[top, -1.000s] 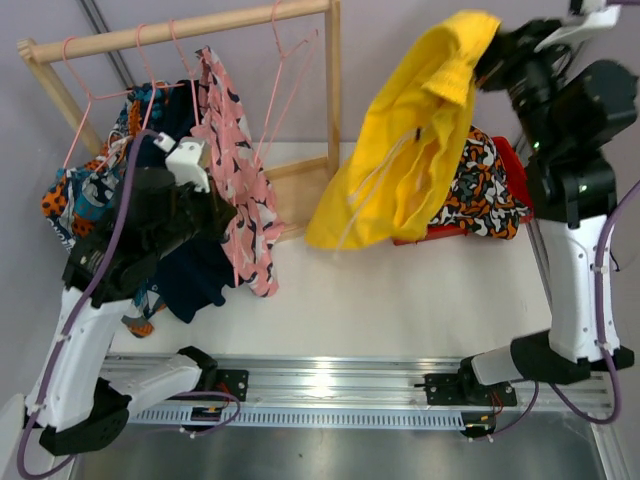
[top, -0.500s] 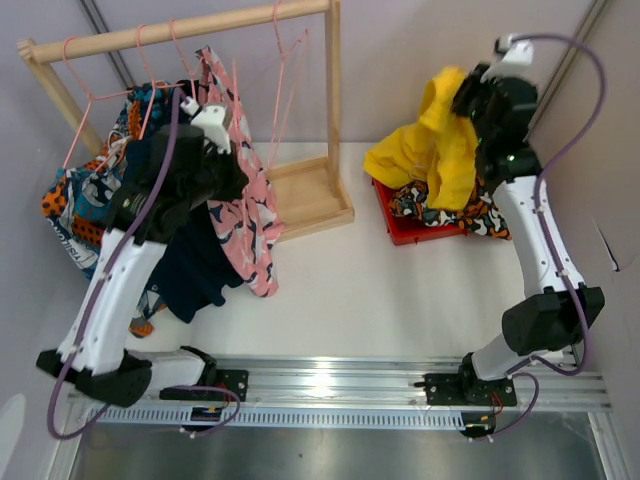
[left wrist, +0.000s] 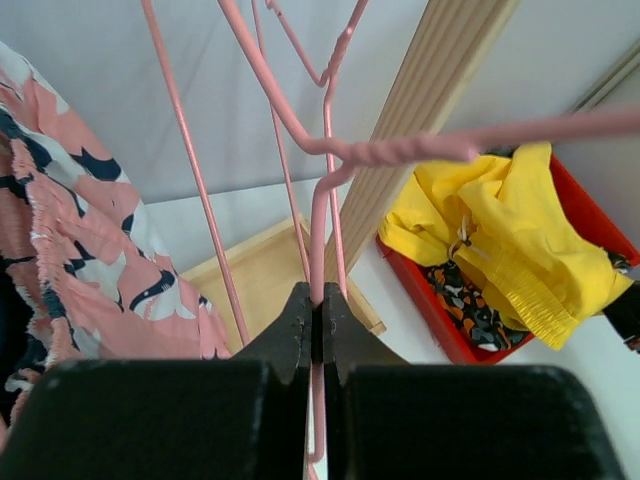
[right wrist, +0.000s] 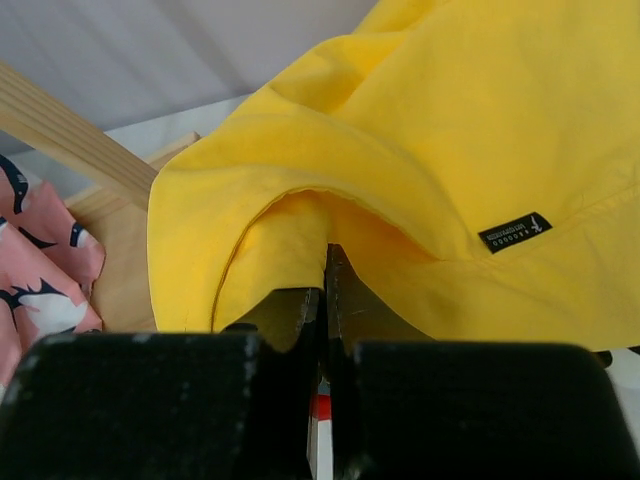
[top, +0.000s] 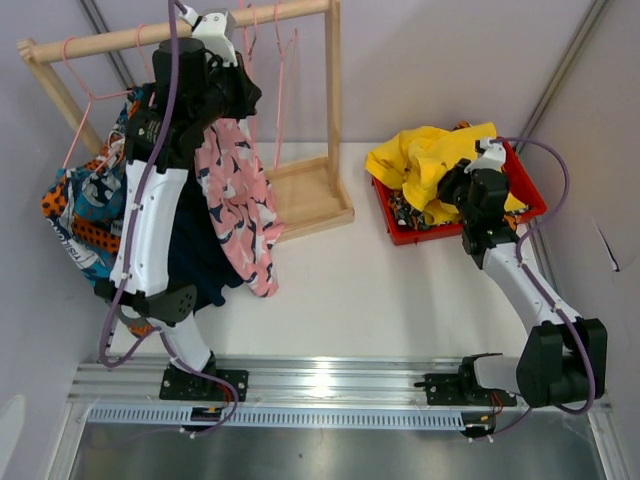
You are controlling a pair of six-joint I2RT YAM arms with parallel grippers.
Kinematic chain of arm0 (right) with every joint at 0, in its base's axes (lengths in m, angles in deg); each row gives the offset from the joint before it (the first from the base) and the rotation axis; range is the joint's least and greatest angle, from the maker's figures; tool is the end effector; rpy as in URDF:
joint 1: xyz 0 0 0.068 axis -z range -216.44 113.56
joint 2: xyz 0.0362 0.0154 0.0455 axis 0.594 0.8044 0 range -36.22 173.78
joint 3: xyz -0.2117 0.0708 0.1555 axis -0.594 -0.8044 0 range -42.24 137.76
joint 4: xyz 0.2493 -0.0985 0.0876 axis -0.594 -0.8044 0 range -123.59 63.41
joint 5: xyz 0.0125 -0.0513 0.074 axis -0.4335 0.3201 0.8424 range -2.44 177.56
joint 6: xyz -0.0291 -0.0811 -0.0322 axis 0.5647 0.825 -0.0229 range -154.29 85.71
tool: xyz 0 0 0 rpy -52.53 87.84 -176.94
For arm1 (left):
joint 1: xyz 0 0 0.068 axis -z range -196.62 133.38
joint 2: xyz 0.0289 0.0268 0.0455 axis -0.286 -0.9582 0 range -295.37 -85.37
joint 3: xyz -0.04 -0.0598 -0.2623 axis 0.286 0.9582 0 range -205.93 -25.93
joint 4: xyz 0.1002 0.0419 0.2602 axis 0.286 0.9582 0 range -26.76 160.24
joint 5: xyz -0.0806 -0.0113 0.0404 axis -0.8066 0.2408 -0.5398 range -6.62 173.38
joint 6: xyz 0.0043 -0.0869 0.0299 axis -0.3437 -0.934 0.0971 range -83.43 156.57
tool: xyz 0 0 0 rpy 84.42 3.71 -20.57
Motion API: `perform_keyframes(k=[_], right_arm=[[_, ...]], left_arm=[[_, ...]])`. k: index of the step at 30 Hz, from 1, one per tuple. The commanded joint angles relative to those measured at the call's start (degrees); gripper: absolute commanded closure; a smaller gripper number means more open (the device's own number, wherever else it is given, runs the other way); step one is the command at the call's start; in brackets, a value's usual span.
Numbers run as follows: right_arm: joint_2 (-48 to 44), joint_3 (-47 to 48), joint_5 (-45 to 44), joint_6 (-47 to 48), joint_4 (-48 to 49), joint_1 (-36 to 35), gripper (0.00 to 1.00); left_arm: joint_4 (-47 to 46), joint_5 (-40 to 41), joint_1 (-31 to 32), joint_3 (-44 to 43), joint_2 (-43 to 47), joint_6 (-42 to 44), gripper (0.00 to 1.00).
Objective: Remove the shorts from the hanger
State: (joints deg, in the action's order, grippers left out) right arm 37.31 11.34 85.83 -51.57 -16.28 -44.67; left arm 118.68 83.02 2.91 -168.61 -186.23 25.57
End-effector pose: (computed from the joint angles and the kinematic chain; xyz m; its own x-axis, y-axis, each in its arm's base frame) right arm 0.3675 0.0507 0.3050 -0.1920 0.2721 -0.9429 -0.0592 0.9558 0.2879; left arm 0.3585 -0.1276 0.5576 -0.2829 -0.1022 -0.9537 0.2914 0.9381 -0.1870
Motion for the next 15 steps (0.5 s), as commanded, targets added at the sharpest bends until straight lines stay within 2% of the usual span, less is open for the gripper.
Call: perform_keyframes(k=[1,3,6,15], right_arm=[[-2.0,-1.7,1.0,-1.9,6.7,0.2,1.00],[-2.0,-2.5,1.0,-2.1,6.8,0.3,1.00],[-1.8,-3.1,3.5,-2.7,7.1,0.2,1.00],[-3.2,-5.1,5.2,-5.1,7.3,0.1,1.00]], left_arm=[[-3.7,-0.7,-0.5,-3.7,2.6,0.6,1.00],[-6.9,-0.9,-0.5,-0.5,5.6,0.2,1.00],[-8.2,0.1,-0.5,-1.0,7.0,1.0,1.00],[-9.5,2.0,-1.2,-0.4,4.2,0.7,1.00]])
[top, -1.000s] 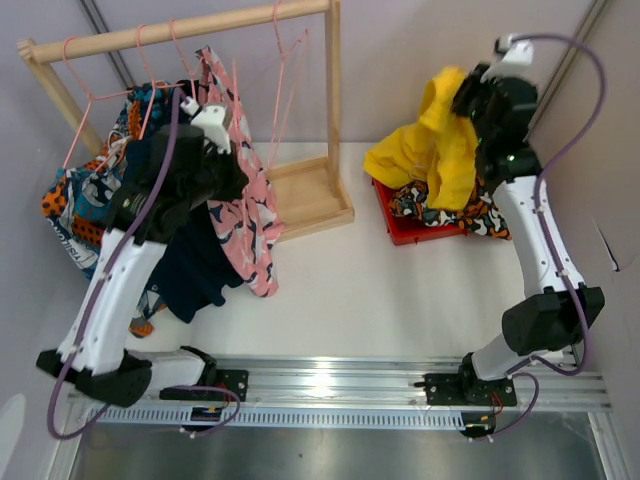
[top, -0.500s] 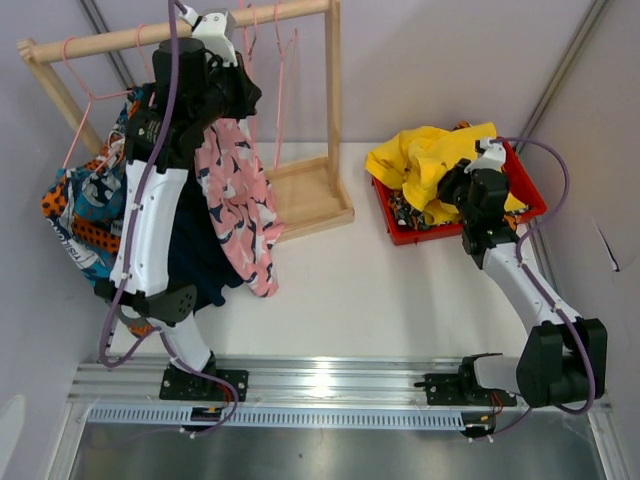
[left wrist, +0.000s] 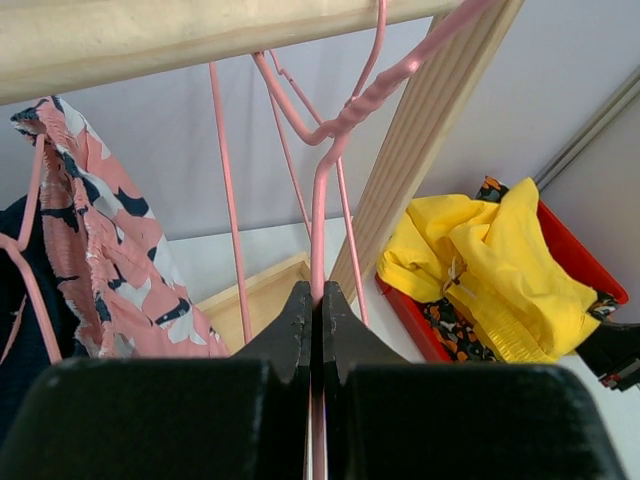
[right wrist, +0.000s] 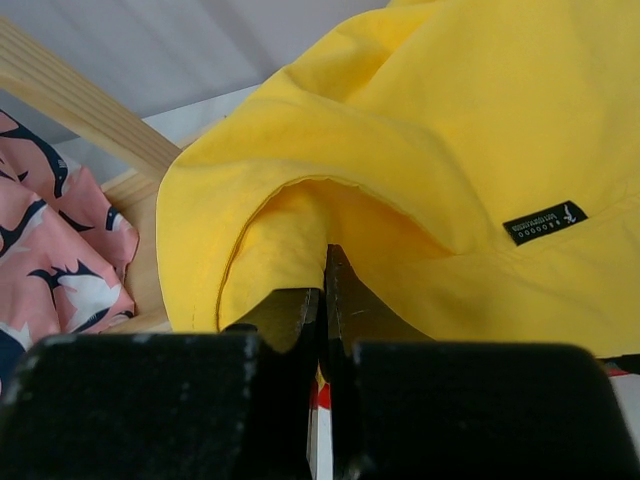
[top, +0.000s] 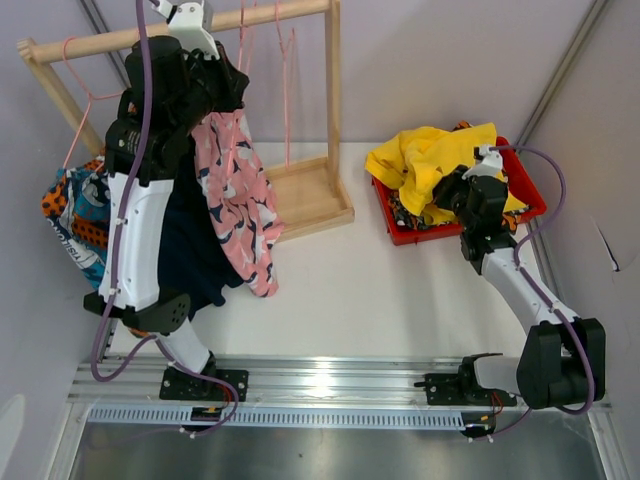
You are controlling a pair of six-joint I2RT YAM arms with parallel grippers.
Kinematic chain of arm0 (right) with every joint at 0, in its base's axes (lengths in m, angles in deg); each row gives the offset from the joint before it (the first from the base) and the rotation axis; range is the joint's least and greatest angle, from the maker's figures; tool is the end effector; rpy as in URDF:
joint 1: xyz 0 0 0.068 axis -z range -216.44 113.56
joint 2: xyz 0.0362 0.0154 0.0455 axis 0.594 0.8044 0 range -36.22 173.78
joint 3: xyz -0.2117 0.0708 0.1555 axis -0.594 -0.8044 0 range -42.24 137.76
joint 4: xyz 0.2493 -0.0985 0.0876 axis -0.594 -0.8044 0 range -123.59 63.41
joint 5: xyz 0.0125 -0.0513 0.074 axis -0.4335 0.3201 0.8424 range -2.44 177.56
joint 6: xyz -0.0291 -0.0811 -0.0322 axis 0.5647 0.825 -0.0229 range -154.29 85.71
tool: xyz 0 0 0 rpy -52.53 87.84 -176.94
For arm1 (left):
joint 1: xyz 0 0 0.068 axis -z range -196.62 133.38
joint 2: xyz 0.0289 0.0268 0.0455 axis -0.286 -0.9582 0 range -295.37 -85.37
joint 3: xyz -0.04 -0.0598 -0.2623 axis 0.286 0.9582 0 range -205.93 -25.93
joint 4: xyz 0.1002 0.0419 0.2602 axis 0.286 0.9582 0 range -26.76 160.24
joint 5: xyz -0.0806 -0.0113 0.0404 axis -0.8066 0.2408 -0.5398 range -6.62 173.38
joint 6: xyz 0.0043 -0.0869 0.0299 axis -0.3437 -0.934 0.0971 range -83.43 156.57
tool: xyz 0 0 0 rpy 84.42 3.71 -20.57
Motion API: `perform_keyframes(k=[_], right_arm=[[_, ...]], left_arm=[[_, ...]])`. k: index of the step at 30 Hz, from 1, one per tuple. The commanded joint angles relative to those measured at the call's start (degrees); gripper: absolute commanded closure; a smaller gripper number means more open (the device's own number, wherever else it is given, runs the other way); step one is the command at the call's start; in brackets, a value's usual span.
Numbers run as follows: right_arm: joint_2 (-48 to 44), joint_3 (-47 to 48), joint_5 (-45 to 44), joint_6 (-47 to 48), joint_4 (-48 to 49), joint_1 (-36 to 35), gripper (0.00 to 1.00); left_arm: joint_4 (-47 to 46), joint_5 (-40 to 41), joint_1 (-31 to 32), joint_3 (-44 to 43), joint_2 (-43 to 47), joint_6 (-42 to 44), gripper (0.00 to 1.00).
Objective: Remove the shorts from the hanger
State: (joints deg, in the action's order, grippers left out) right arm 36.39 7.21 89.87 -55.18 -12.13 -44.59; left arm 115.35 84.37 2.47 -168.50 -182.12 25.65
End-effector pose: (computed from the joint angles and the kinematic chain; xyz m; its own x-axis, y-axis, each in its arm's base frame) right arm 0.3608 0.0551 0.2912 -0.2044 0.3305 -0.9214 -0.1157 0.9265 0.3580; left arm 0.3308 -0.1128 0.5907 -0.1607 -0.1449 -0.9763 0.2855 0.9401 -0.1865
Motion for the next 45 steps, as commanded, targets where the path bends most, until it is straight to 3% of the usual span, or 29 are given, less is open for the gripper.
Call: perform_keyframes(k=[1,19,22,23,25,26,27,28,30,32,37,38,39,42,44,45], right_arm=[[-2.7,-1.2,1.0,-1.5,3.1,0.1,1.00],[-7.0,-5.3,-1.2,-0.6,0.4,0.1,1.00],[-3.7,-3.8,-5.8,-0.3,2.0,0.6,0.78],[-2.1,-2.6,-7.7,0.0,2.2,1.1,0.78],[2.4,4.7,-8.7,-0.5,-0.8,2.7,0.75],[7.6,11.2,-8.5,-1.2,-4.3,4.2,0.59],[10.1,14.7,-7.4,-1.3,-6.6,4.9,0.59],[12.6,18.0,-6.8,-1.4,-9.2,5.4,0.01],[18.7,26.8,-7.7,-1.5,-18.1,5.6,0.01],[19.8,28.8,-7.9,-2.0,-21.2,5.5,0.00],[9.3,18.9,-11.3,-5.1,-21.7,4.5,0.00],[7.0,17.6,-12.3,-5.3,-22.1,4.1,0.01],[2.8,16.7,-13.0,-5.4,-23.8,3.1,0.01],[-4.8,14.8,-16.1,-5.7,-28.5,0.9,0.00],[-8.0,14.0,-15.9,-5.7,-30.1,0.1,0.00],[-9.2,14.1,-15.1,-5.7,-31.3,-0.2,0.01]], left_arm=[[-6.8,0.3,-1.0,-0.5,-0.7,0.1,1.00],[-11.1,-6.2,-2.9,2.1,-7.9,-6.7,1.00],[-11.2,-5.8,-3.0,1.5,-9.2,-7.1,1.00],[-11.3,-5.8,-3.1,1.5,-9.3,-7.2,1.00],[-11.5,-5.9,-3.3,1.4,-9.9,-7.7,1.00],[-11.8,-5.8,-3.4,1.5,-10.1,-8.0,1.00],[-11.9,-5.7,-3.4,1.7,-10.1,-8.1,1.00],[-11.8,-5.6,-3.7,1.6,-10.1,-8.0,1.00],[-11.6,-5.7,-4.1,1.7,-10.3,-8.0,1.00],[-11.0,-5.8,-4.6,1.7,-10.6,-7.8,1.00],[-9.5,-6.7,-4.9,3.7,-9.3,-7.5,0.99],[-10.0,-7.0,-4.9,4.6,-7.7,-7.6,0.96],[-10.3,-7.1,-4.9,6.2,-6.9,-7.7,0.81],[-10.9,-8.2,-4.9,9.9,-3.7,-8.0,0.49],[-10.9,-9.2,-4.9,11.9,-2.3,-8.2,0.41],[-10.7,-9.7,-4.9,12.3,-1.1,-8.2,0.25]])
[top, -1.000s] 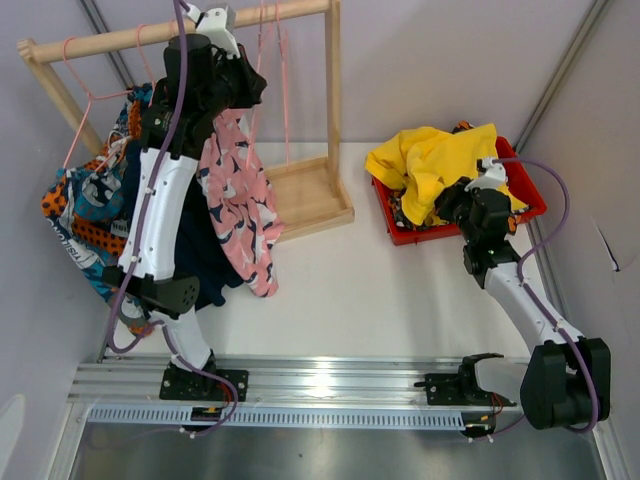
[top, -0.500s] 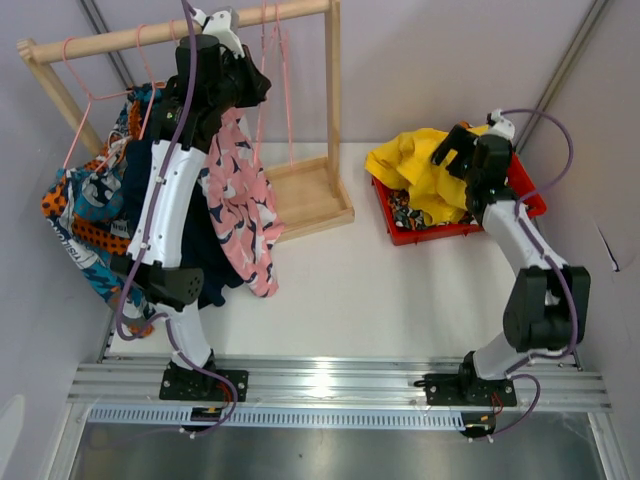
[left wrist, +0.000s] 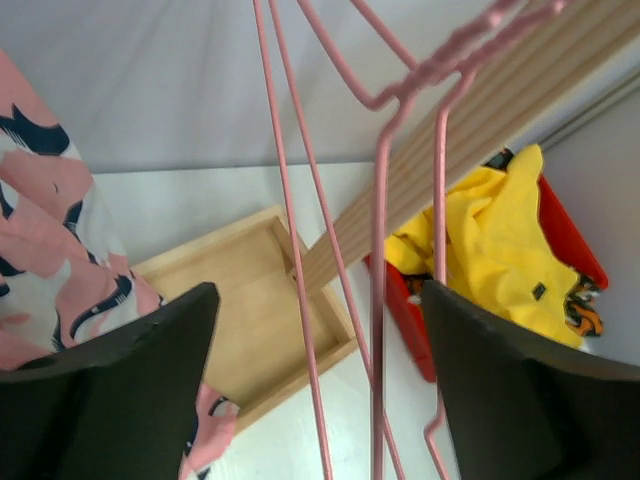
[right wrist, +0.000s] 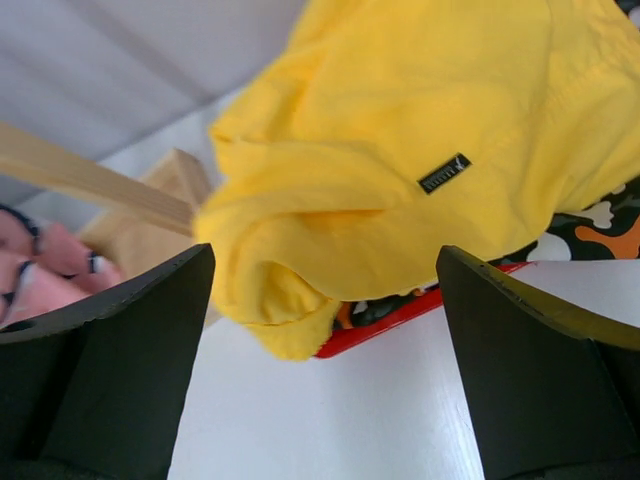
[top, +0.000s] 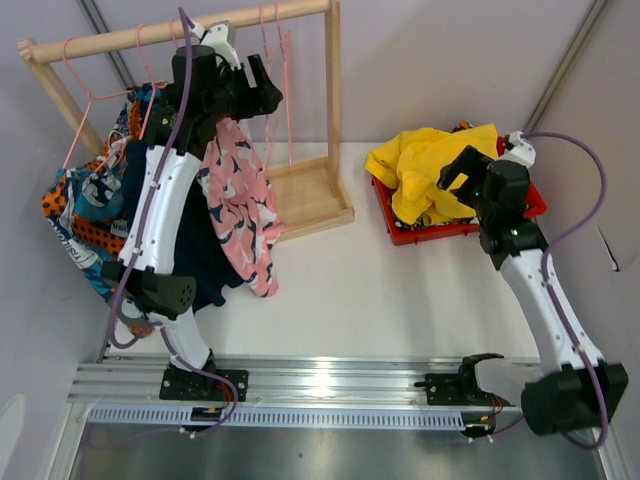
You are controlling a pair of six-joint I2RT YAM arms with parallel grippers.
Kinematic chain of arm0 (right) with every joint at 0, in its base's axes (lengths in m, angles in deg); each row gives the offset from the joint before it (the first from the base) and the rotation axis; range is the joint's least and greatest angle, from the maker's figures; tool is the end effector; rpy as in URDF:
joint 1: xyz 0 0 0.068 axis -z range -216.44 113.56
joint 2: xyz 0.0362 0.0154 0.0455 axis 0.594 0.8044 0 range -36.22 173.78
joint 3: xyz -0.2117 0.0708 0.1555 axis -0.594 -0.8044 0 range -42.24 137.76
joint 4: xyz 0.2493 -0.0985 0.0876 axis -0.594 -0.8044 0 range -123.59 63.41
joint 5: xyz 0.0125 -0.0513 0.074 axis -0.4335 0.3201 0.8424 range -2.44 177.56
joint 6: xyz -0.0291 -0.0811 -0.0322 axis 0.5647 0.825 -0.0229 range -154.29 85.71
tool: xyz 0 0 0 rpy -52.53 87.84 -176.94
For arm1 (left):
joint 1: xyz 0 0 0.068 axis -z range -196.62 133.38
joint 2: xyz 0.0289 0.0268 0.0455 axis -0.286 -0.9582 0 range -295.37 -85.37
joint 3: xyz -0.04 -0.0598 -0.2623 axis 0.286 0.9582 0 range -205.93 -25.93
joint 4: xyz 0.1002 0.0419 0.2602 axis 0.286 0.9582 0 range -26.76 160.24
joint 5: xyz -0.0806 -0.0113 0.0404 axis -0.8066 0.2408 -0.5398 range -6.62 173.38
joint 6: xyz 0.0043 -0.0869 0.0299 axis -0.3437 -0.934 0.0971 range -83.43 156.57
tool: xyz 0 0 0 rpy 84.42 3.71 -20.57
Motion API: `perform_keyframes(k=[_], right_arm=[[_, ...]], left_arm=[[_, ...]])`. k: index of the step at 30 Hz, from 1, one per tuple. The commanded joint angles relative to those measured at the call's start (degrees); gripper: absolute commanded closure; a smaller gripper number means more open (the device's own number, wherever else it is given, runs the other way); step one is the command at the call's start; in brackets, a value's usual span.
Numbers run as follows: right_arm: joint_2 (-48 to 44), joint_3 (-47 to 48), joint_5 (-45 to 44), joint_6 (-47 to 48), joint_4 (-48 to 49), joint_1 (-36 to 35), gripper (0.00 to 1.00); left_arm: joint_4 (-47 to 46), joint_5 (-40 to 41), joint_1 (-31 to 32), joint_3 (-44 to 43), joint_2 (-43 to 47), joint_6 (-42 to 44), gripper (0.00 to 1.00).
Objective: Remove the shorts from the hanger
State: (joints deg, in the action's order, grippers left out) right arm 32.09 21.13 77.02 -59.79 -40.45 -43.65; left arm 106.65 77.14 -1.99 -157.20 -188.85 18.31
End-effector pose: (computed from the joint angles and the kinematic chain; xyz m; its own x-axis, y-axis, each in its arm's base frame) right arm 0.3398 0.0278 0.3448 -0.2677 0.3926 -0.8799 0.1814 0.9174 0.3542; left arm 0.4232 -0.1196 0.5047 -0.3580 -0.2286 -0.9053 0.2529 0.9096 -0.3296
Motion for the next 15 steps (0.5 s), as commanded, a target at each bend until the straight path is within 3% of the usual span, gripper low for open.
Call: perform_keyframes(k=[1,2,5,11,15], right_arm=[[-6.0,0.8,-0.9,-1.0,-4.4,-1.4,0.00],[-6.2,3.0,-0.5,-1.2,-6.1,-1.5,0.01],[-6.0,7.6,1.7,-1.6,-14.4,-1.8,0.01],[-12.0,8.0,5.4,-3.6,-10.9,-5.6,0.01],[-12.2,7.2,4.4,-4.5,-11.7,-9.0,0.00]], left_arm=[[-1.2,-2.6,-0.5,1.3,6.4,-0.9,0.08],[-0.8,-3.2,-0.4,1.7,7.0,-0.9,0.01],[0.7,-4.2,-0.3,2.8,10.4,-1.2,0.01],[2.5,-3.2,0.6,6.7,22.6,-0.1,0.01],[5.6,3.8,0.5,11.2,29.7,2.7,0.01]])
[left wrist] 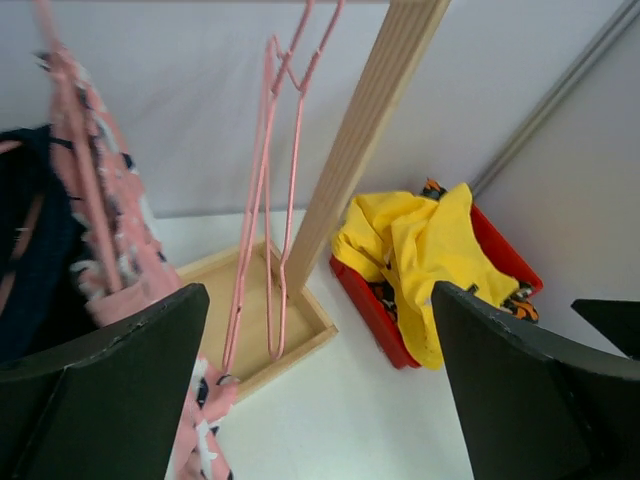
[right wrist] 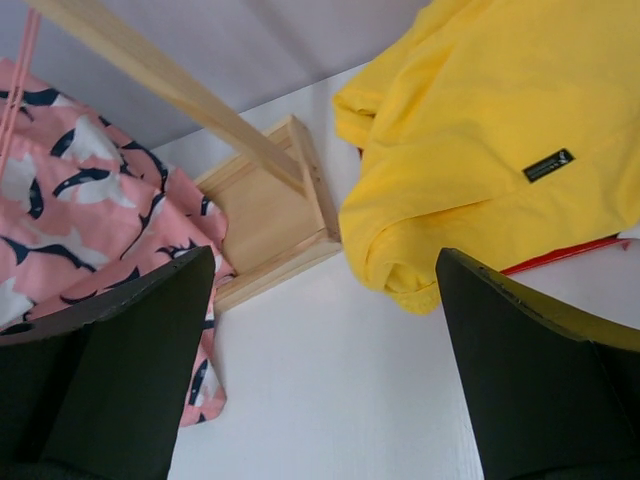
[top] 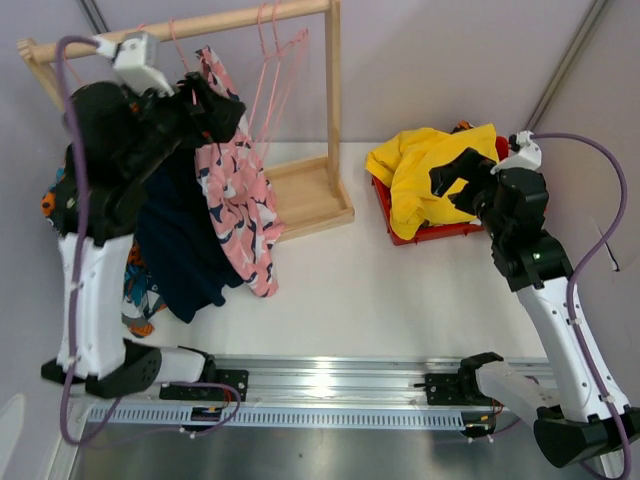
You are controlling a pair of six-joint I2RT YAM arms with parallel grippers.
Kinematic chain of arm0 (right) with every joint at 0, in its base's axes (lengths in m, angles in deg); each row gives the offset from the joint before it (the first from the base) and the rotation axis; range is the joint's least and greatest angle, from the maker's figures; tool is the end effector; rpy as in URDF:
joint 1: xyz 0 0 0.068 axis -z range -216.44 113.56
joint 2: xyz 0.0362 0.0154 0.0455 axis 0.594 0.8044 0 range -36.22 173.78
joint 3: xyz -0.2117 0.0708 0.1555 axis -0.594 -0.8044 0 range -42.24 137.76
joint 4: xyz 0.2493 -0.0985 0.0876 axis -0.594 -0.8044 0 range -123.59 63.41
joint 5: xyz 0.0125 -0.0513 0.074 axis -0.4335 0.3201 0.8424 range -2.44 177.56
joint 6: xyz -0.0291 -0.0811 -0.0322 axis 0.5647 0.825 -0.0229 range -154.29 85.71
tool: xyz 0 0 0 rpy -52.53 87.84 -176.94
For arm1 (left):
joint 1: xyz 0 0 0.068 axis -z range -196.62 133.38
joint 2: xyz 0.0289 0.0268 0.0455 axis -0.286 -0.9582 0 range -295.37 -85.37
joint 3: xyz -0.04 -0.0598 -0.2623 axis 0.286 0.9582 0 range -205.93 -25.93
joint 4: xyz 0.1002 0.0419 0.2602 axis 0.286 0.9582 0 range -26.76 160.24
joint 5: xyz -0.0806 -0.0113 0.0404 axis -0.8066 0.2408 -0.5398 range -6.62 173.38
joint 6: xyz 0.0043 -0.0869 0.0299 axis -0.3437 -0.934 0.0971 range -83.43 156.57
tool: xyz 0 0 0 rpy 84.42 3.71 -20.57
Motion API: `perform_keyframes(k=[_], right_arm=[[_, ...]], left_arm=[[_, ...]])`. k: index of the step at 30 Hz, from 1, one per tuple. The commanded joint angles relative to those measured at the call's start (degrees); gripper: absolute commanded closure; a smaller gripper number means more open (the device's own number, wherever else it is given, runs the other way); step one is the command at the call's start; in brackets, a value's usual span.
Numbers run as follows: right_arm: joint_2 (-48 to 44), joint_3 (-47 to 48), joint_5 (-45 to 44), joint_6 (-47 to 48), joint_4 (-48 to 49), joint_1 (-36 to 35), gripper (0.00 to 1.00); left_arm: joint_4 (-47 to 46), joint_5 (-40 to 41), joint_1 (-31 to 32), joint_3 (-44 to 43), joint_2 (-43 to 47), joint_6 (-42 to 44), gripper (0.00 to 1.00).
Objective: Remove the shorts from the hanger
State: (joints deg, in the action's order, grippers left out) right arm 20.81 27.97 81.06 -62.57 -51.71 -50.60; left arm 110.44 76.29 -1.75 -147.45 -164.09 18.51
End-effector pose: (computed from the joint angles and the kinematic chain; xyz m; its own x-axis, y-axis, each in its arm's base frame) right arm 0.2694 0.0584 0.4212 -0.2409 0.4246 -0.8727 -0.0243 0.8963 0.4428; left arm 0.2671 -0.0813 0.5848 -0.1865 -0.2689 -0.9449 0.3321 0.8879 -0.3182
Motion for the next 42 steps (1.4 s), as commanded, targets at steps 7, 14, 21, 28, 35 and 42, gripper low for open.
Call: perform_keyframes(k=[7,14,21,28,35,42], right_arm=[[-1.0,-1.6,-2.5,-1.9,0.1,-6.9,0.00],[-1.7,-2.0,-3.6,-0.8,-1.5,-7.6,0.00],[-3.5,-3.2,-5.7,1.0,-2.6,-7.6,0.00],[-3.2,-4.2,-6.0,1.7,-2.3,-7.4,0.00],[-2.9,-6.1,-5.9,1.3,-1.4,-7.3,0.00],[-3.5,-6.7,-6.2,1.6,-2.1,-6.7,0.01]], left_arm=[[3.7,12.9,-0.1,5.4,6.3,7.2,0.01],[3.0,13.9,-3.3,-2.6,-3.4,7.4,0.01],[2.5,13.0,-6.8,-6.6,-10.3,6.0,0.01],[-0.1,11.9,-8.1,-4.1,-11.3,5.8,0.01],[-1.6,10.3,-8.8,-3.6,-13.2,6.0,0.19],[-1.8,10.8,-9.0,-3.5,-14.8,6.0,0.34]])
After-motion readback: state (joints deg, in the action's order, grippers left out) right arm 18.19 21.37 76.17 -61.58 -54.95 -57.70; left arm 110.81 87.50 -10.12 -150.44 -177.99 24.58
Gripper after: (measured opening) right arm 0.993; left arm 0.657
